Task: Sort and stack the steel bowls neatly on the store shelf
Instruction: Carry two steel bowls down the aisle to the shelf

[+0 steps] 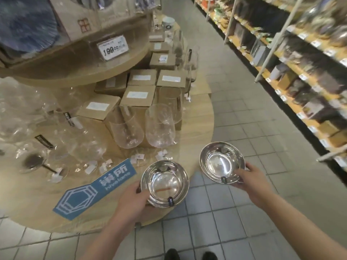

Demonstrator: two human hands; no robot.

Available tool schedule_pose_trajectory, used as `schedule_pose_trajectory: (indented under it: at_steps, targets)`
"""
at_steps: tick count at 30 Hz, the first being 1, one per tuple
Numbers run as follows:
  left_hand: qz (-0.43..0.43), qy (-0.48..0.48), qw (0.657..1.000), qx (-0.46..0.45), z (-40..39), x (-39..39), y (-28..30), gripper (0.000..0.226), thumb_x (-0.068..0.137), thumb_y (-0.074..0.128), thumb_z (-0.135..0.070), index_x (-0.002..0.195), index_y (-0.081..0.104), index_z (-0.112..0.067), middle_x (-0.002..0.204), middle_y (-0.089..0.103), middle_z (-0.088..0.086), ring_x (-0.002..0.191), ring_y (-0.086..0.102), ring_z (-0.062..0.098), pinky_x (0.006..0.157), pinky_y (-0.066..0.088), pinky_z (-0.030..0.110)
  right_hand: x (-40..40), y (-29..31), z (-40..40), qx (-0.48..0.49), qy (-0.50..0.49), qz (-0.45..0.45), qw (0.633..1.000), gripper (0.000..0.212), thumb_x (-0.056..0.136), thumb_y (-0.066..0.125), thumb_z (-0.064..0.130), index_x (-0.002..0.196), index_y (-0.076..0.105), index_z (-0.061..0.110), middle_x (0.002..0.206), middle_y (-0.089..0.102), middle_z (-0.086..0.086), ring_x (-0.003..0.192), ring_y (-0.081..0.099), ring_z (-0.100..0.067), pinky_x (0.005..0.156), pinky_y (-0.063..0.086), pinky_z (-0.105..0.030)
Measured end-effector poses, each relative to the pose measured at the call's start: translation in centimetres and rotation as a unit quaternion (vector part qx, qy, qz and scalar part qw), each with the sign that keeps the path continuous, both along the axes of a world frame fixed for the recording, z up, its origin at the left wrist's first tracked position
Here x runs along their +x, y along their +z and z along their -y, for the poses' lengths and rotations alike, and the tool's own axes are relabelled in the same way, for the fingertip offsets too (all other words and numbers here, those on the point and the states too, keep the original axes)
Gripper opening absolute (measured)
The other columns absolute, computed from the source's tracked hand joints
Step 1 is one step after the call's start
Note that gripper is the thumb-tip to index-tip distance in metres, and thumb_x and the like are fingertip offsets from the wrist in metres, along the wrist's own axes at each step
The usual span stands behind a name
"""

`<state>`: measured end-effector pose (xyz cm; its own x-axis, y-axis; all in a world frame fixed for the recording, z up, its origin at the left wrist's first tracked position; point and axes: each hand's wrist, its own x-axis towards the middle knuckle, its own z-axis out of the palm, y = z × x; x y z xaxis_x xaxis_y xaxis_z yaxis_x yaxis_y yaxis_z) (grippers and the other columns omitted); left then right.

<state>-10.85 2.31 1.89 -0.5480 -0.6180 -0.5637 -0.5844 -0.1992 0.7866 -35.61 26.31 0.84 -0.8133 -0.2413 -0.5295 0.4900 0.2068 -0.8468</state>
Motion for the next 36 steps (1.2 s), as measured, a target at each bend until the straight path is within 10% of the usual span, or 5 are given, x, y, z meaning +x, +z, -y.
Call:
schedule_pose_trajectory:
  at_steps: [6, 12, 17, 23, 36]
  targets:
    - [-0.033, -0.116, 0.993, 0.016, -5.5, -11.2, 2.0, 0.028, 0.057, 0.073, -0.033, 0.084, 0.078, -0.026, 0.089, 0.079, 0.006, 0.091, 0.075, 0.031, 0.088, 0.059, 0.054, -5.4, 2.6, -12.3, 0.019, -0.125, -0.035, 0.991, 0.034, 0.087, 0.061, -0.010, 0.118, 0.065, 0.004, 0.110, 0.071, -0.020, 0.090, 0.073, -0.034, 0.059, 0.061, -0.030]
    - [-0.055, -0.139, 0.989, 0.010, -10.5, -22.5, 0.2, 0.013, 0.080, 0.063, 0.006, 0.084, 0.074, -0.001, 0.090, 0.071, 0.030, 0.067, 0.075, 0.028, 0.055, 0.061, 0.034, -10.6, 3.6, -21.4, 0.022, -0.191, -0.046, 0.980, 0.024, 0.090, 0.059, -0.006, 0.105, 0.070, 0.008, 0.101, 0.074, -0.018, 0.078, 0.073, -0.027, 0.055, 0.060, -0.027]
    - [-0.085, -0.140, 0.986, -0.002, -13.8, -33.8, 1.2, 0.018, 0.083, 0.065, 0.003, 0.093, 0.075, -0.006, 0.089, 0.077, 0.016, 0.074, 0.076, 0.028, 0.077, 0.063, 0.051, -17.6, 4.4, -28.5, 0.007, -0.234, -0.061, 0.970, 0.023, 0.087, 0.063, -0.005, 0.108, 0.068, 0.002, 0.102, 0.075, -0.021, 0.080, 0.076, -0.028, 0.060, 0.062, -0.031]
    - [-0.124, -0.138, 0.982, 0.018, -16.6, -45.6, 3.8, 0.014, 0.085, 0.068, 0.001, 0.098, 0.072, -0.001, 0.093, 0.077, 0.017, 0.079, 0.076, 0.025, 0.059, 0.060, 0.026, -25.8, 5.3, -34.3, -0.007, -0.253, -0.068, 0.965, 0.021, 0.088, 0.064, -0.004, 0.109, 0.065, 0.000, 0.102, 0.075, -0.022, 0.076, 0.078, -0.026, 0.063, 0.063, -0.034]
    - [-0.099, -0.156, 0.982, 0.032, -19.0, -64.9, 2.2, 0.012, 0.086, 0.064, -0.001, 0.085, 0.075, -0.008, 0.076, 0.076, 0.010, 0.063, 0.073, 0.017, 0.056, 0.059, 0.025, -42.0, 3.5, -35.3, 0.000, -0.262, -0.031, 0.964, 0.018, 0.092, 0.060, -0.005, 0.109, 0.064, -0.002, 0.101, 0.075, -0.024, 0.086, 0.077, -0.033, 0.061, 0.064, -0.033]
